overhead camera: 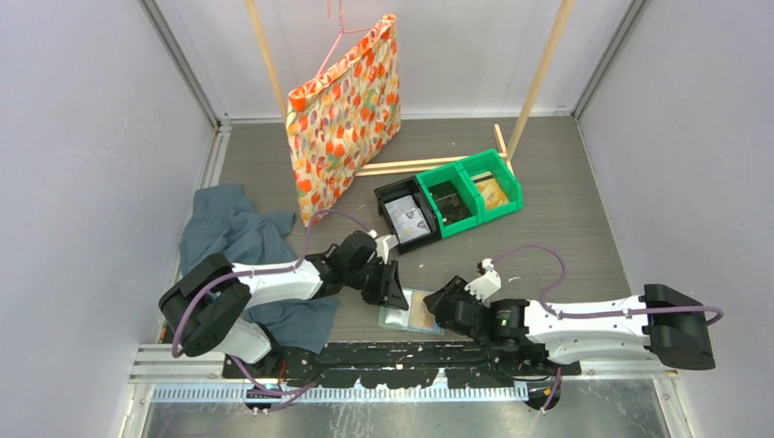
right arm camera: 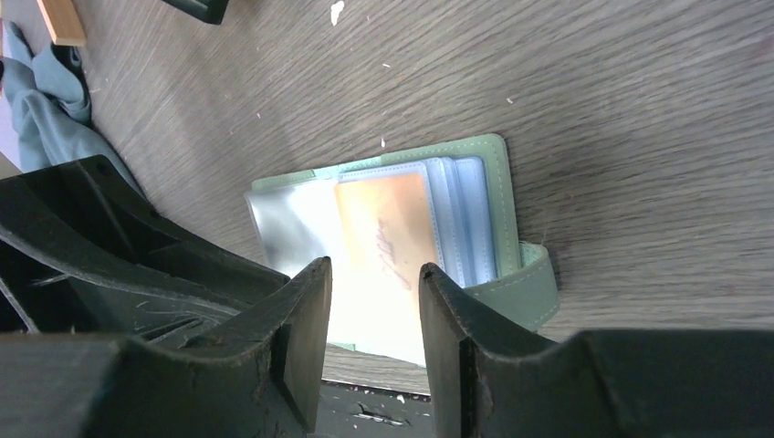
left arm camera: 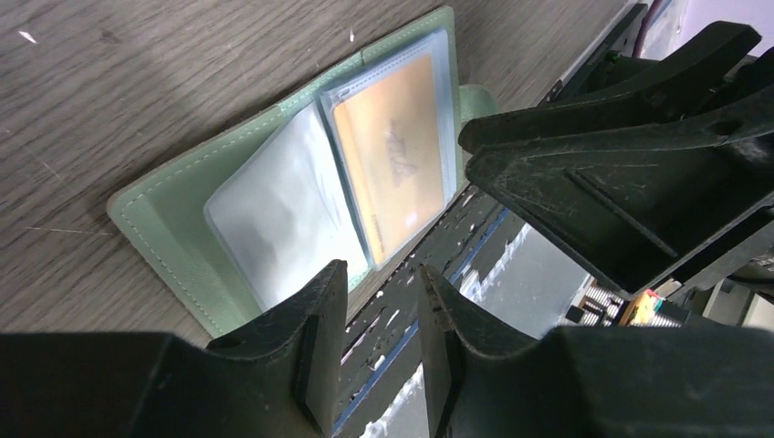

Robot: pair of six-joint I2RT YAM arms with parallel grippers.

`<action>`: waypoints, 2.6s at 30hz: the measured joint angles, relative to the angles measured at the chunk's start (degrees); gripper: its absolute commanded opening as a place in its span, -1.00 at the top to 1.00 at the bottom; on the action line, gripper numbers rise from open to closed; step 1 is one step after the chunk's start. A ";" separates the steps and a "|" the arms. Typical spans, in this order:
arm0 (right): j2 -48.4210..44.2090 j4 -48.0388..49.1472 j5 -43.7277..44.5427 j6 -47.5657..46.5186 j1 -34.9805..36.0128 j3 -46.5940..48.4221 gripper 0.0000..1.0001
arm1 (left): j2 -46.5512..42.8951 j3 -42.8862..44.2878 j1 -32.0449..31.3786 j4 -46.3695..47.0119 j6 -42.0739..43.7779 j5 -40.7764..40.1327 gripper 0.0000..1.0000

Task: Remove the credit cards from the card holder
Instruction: Remove the credit card from the card holder.

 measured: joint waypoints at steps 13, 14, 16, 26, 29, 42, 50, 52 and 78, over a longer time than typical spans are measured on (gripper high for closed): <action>2.38 6.05 -1.97 0.72 0.02 -3.48 0.09 | 2.97 -0.90 0.92 -0.39 0.02 -0.90 0.31; 2.40 6.08 -1.97 0.76 0.02 -3.48 0.09 | 3.30 -1.09 1.07 -0.31 -0.02 -0.87 0.31; 2.40 6.05 -1.99 0.85 0.02 -3.45 0.09 | 3.56 -1.20 1.25 0.00 -0.02 -0.70 0.31; 4.13 6.49 -1.95 0.96 0.02 -2.78 0.10 | 4.85 -1.25 1.60 2.03 -0.09 0.66 0.32; 5.05 7.52 -1.75 0.79 0.02 -2.67 0.09 | 5.07 -1.44 1.60 2.80 -0.15 1.11 0.32; 10.97 15.52 -2.75 -1.57 0.02 -1.18 0.10 | 5.11 -1.86 1.66 3.41 -0.20 1.44 0.32; 3.30 12.11 -3.34 -2.64 0.04 -1.07 0.09 | 1.88 -1.90 1.79 0.63 0.13 0.24 0.29; 2.45 11.78 -3.26 -2.64 0.04 -1.14 0.08 | -4.87 -1.90 2.73 -3.48 1.55 -1.92 0.29; 9.44 15.76 -3.34 -2.82 0.02 -2.34 0.08 | -3.50 -4.17 10.21 -8.46 4.22 -3.04 0.32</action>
